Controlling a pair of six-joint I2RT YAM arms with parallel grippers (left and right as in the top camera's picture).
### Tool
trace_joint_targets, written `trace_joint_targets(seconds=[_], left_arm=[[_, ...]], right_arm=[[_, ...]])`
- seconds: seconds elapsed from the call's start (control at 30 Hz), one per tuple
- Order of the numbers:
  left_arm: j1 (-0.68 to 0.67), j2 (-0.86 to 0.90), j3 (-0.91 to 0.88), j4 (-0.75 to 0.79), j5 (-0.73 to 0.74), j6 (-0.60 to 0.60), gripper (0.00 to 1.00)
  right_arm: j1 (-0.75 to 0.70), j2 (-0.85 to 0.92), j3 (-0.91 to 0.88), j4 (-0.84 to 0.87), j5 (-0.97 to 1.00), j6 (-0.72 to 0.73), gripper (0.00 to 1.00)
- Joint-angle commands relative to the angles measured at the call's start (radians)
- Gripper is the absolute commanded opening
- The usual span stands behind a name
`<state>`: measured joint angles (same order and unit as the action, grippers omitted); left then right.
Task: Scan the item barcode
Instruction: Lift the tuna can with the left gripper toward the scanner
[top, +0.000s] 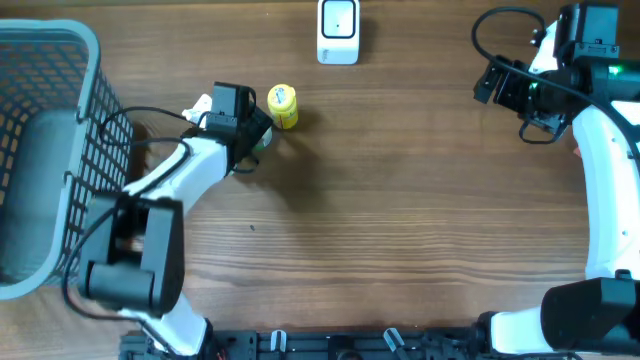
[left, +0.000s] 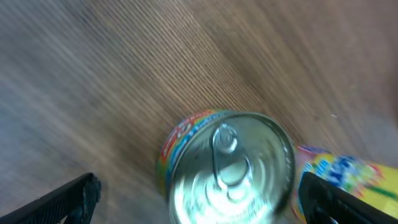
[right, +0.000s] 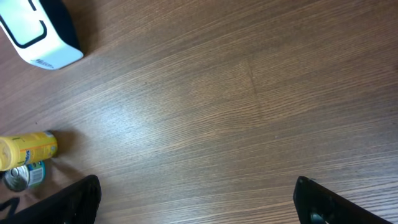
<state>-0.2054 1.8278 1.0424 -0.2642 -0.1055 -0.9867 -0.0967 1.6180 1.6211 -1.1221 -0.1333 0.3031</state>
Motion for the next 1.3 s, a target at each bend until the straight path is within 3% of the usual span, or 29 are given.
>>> trace_joint_targets(seconds=[0.0, 0.27, 0.83, 0.93, 1.27], left_arm=[[0.003, 0.09, 0.09, 0.002, 0.038, -0.024, 1.0], [0.007, 0.14, 0.164, -0.002, 0.066, -0.043, 1.0], [0.008, 0.142, 0.164, -0.266, 0.06, -0.039, 0.96], [0.008, 0.142, 0.164, -0.319, 0.032, -0.039, 1.0], [0.008, 0.142, 0.164, -0.416, -0.002, -0.039, 0.92]], right_arm=[[0.002, 0.013, -0.012, 0.002, 0.011, 0.015, 0.99], [0.002, 0.013, -0.012, 0.002, 0.002, 0.014, 1.0], [0.002, 0.013, -0.012, -0.02, -0.032, 0.016, 0.99], [0.002, 0.013, -0.012, -0.021, -0.032, 0.016, 0.99], [0.002, 0.013, -0.012, -0.028, -0.032, 0.019, 0.99]])
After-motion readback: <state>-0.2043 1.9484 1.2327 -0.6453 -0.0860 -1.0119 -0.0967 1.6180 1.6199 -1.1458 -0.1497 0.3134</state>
